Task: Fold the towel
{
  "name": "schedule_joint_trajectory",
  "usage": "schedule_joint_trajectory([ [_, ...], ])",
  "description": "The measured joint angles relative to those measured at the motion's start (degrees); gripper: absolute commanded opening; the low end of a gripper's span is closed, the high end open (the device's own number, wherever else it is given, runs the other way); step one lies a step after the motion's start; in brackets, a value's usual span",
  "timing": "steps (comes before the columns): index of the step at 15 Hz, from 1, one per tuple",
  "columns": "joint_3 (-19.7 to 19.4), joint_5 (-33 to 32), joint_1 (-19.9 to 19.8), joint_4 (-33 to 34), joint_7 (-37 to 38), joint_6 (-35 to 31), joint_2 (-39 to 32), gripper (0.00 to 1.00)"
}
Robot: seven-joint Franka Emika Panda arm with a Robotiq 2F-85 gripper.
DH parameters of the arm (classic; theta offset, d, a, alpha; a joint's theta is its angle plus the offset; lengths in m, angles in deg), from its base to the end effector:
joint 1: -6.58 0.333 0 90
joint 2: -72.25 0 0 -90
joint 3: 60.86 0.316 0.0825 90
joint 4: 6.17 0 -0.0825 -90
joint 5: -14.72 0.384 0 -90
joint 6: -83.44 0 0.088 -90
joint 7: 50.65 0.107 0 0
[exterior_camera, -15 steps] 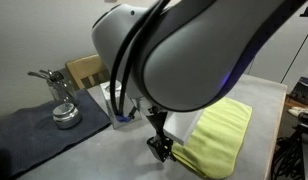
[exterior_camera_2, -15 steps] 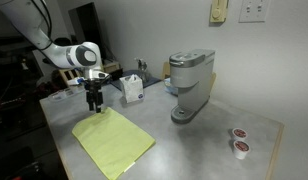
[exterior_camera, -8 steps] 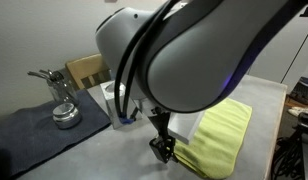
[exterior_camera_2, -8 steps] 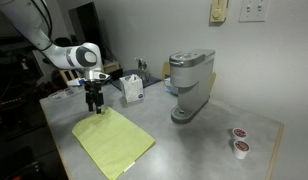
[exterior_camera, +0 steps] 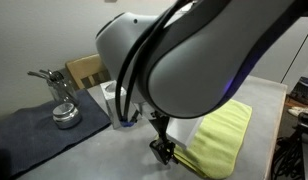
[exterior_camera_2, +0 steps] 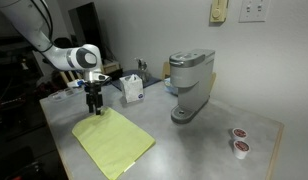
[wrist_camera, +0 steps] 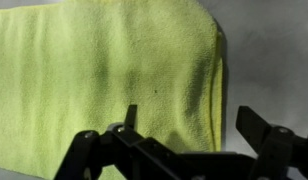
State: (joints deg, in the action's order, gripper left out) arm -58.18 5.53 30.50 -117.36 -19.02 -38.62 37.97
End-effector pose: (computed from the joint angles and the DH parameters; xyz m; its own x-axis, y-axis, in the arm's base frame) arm 0.5132 0.2495 0.1454 0.9520 -0.0203 -0.3053 0.0640 -0.9624 0.2639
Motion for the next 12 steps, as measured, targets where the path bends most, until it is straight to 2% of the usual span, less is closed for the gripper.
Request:
schedule_joint_trajectory([
  [7, -0.06, -0.62, -0.04, 0.56, -0.18, -0.13, -0.88, 1.0],
  [8, -0.06, -0.62, -0.06, 0.57, -0.47, -0.16, -0.9, 0.97],
  [9, -0.07, -0.62, -0.08, 0.58, -0.7, -0.2, -0.9, 0.74],
  [11, -0.07, -0.62, -0.08, 0.58, -0.94, -0.32, -0.91, 0.69],
  [12, -0.06, -0.62, -0.08, 0.58, -1.01, -0.35, -0.91, 0.61],
])
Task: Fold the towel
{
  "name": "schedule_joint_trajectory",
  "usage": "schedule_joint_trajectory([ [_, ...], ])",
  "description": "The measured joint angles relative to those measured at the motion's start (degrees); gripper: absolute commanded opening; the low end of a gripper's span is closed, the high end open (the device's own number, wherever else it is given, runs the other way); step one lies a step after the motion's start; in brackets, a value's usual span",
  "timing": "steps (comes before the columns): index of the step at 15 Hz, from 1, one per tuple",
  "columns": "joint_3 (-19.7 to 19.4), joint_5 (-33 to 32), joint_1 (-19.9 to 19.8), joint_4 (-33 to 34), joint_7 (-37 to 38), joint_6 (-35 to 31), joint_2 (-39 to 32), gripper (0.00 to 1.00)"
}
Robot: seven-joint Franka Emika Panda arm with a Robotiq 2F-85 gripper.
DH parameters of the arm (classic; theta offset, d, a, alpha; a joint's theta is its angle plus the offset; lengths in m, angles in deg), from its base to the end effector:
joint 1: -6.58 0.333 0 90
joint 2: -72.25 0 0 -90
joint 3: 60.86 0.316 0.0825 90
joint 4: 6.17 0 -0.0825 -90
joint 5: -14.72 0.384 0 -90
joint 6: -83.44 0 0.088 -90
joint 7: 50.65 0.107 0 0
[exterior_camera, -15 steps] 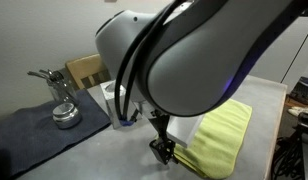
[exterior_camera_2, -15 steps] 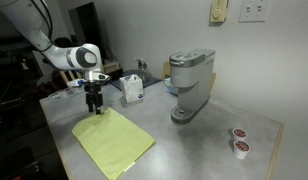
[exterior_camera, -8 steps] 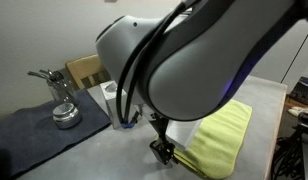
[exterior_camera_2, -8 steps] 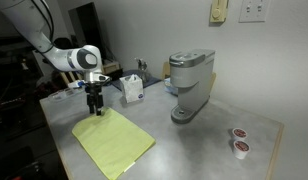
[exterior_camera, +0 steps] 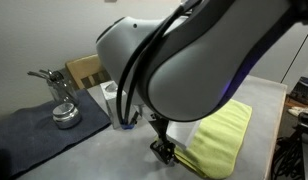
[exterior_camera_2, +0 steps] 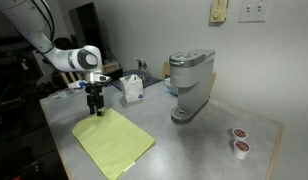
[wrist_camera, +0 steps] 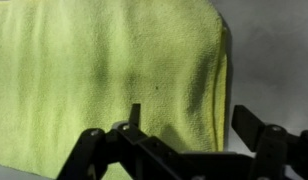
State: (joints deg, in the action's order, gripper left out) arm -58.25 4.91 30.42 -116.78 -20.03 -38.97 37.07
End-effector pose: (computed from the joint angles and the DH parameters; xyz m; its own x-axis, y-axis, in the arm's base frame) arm 0.5157 0.2487 0.1399 0.9517 0.0016 -0.3071 0.0865 -0.9609 0.2631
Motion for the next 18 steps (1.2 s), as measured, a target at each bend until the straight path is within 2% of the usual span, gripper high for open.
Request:
schedule_joint_trajectory([
  [6, 0.0, 0.0, -0.01, 0.02, -0.19, -0.06, 0.0, 0.22],
  [7, 0.0, 0.0, -0.01, 0.03, -0.2, -0.07, 0.0, 0.2],
  [10, 0.0, 0.0, -0.03, 0.06, -0.25, -0.08, -0.01, 0.02],
  [18, -0.2, 0.0, -0.18, 0.11, -0.27, -0.09, 0.0, 0.01],
])
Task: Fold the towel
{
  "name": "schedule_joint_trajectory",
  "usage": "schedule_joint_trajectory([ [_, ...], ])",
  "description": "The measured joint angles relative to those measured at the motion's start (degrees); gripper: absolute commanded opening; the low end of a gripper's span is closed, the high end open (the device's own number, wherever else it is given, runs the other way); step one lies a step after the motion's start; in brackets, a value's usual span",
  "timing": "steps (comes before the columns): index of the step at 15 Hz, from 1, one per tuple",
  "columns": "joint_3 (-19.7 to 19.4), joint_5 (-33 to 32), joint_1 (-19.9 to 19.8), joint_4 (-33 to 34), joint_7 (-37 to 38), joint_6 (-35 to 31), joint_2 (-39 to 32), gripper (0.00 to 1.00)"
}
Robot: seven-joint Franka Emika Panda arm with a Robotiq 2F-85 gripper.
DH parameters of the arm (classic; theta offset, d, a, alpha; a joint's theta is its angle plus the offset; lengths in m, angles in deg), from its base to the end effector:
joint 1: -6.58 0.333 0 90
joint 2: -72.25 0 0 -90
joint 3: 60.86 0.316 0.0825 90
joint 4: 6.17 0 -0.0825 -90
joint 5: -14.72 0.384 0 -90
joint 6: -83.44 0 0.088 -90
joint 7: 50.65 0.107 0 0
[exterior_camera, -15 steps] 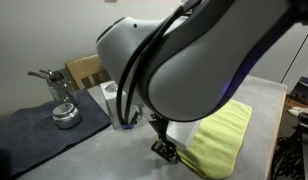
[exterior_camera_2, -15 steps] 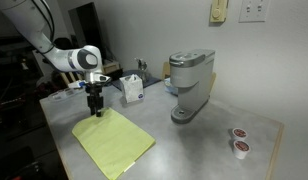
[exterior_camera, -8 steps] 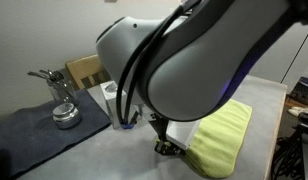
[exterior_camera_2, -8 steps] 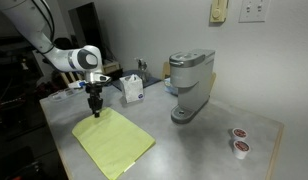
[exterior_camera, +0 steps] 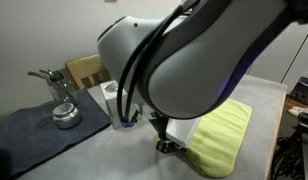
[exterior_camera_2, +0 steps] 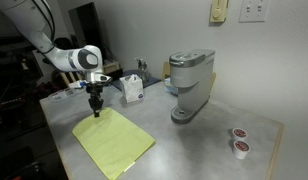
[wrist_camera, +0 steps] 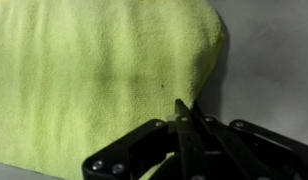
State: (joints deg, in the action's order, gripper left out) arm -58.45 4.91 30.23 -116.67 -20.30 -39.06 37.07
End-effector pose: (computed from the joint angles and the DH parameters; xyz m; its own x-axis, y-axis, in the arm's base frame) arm 0.5183 0.2456 0.1406 0.9525 0.0002 -0.3047 0.0841 -0.9614 0.2621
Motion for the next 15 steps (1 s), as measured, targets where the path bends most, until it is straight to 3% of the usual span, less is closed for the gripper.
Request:
schedule_joint_trajectory([
  [15, -1.23, -0.07, -0.11, -0.07, 0.01, 0.16, 0.57, 0.01],
])
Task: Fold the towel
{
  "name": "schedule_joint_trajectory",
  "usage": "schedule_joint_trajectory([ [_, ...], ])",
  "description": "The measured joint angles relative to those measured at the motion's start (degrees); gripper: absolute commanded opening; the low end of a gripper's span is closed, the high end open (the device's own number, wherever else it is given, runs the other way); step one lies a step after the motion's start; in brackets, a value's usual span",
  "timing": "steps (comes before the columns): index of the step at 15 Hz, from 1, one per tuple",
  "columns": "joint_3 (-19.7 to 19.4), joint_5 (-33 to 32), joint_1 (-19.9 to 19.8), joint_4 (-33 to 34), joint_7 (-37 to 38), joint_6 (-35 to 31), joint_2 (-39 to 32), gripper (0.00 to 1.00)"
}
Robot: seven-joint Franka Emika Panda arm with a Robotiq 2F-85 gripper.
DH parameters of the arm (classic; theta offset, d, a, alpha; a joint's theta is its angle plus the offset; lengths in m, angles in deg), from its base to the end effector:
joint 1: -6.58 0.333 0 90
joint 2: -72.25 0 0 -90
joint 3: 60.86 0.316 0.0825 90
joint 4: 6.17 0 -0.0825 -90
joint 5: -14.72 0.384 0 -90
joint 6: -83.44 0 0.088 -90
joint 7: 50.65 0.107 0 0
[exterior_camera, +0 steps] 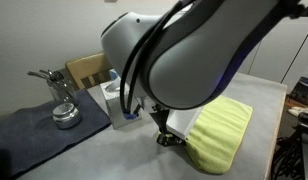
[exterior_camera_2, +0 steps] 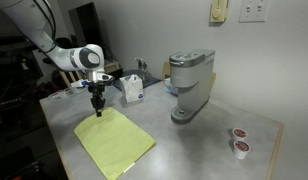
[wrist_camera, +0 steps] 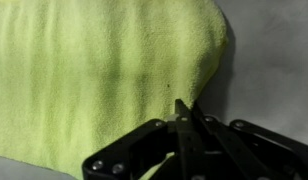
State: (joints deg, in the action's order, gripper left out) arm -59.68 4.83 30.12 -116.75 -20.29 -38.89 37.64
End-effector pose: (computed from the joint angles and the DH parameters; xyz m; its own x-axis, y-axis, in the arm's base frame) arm 0.5248 0.2335 0.1456 0.9555 -0.0207 -0.2944 0.0632 -0.9600 0.2727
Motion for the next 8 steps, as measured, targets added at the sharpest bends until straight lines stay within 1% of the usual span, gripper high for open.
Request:
schedule_joint_trajectory([
  [8, -0.87, -1.0, -0.6, -1.19, 0.01, 1.77, 2.69, 0.01],
])
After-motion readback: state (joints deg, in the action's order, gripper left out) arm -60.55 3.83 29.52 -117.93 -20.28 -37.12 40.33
